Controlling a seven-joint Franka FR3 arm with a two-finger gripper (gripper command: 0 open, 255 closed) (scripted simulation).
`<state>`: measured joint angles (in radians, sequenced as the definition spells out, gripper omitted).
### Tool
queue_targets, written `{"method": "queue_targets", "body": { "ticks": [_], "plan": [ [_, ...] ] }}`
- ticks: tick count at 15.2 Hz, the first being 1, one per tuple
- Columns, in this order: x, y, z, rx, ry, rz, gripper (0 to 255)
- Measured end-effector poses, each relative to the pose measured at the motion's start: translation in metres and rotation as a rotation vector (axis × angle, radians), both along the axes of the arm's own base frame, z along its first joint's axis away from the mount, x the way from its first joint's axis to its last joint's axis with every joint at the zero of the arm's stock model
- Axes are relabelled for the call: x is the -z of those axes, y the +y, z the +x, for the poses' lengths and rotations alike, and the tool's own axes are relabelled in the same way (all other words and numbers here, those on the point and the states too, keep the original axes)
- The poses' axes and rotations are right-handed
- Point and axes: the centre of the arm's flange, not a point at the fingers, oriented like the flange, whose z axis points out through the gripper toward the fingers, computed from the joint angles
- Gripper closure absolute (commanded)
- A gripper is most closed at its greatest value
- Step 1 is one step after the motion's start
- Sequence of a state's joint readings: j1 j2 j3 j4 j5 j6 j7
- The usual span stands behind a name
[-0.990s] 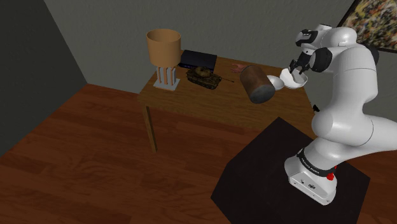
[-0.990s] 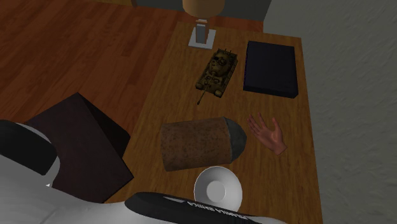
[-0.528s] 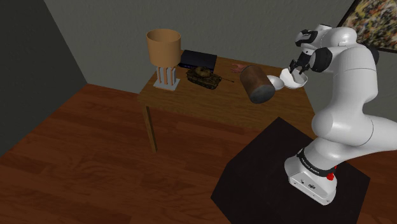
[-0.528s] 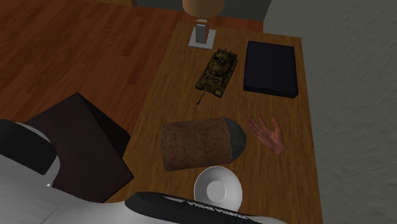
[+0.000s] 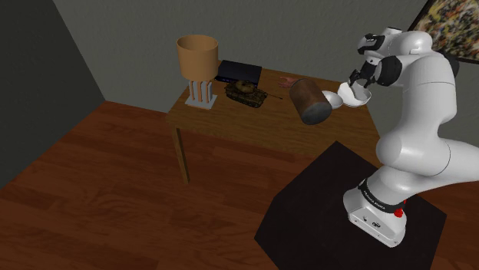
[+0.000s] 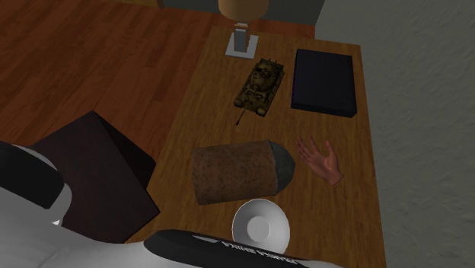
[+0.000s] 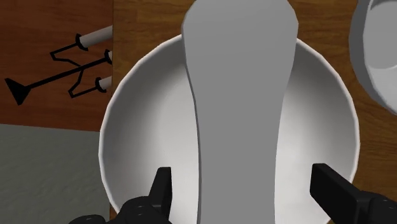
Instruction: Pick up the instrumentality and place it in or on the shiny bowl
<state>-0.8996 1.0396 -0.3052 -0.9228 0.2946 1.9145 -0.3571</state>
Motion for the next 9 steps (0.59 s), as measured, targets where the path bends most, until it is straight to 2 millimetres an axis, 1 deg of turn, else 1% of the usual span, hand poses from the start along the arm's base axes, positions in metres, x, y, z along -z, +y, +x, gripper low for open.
{"method": "queue_targets", "body": {
  "ticks": [2,3,5,9],
  "plan": [
    [-0.022,-0.001,0.002,0.000,0.000,-0.001,0],
    [-0.028,-0.001,0.001,0.000,-0.001,-0.001,0],
    [-0.033,-0.001,0.001,0.000,0.000,-0.001,0],
    [-0.034,-0.001,0.001,0.000,0.000,0.000,0]
  ]
}}
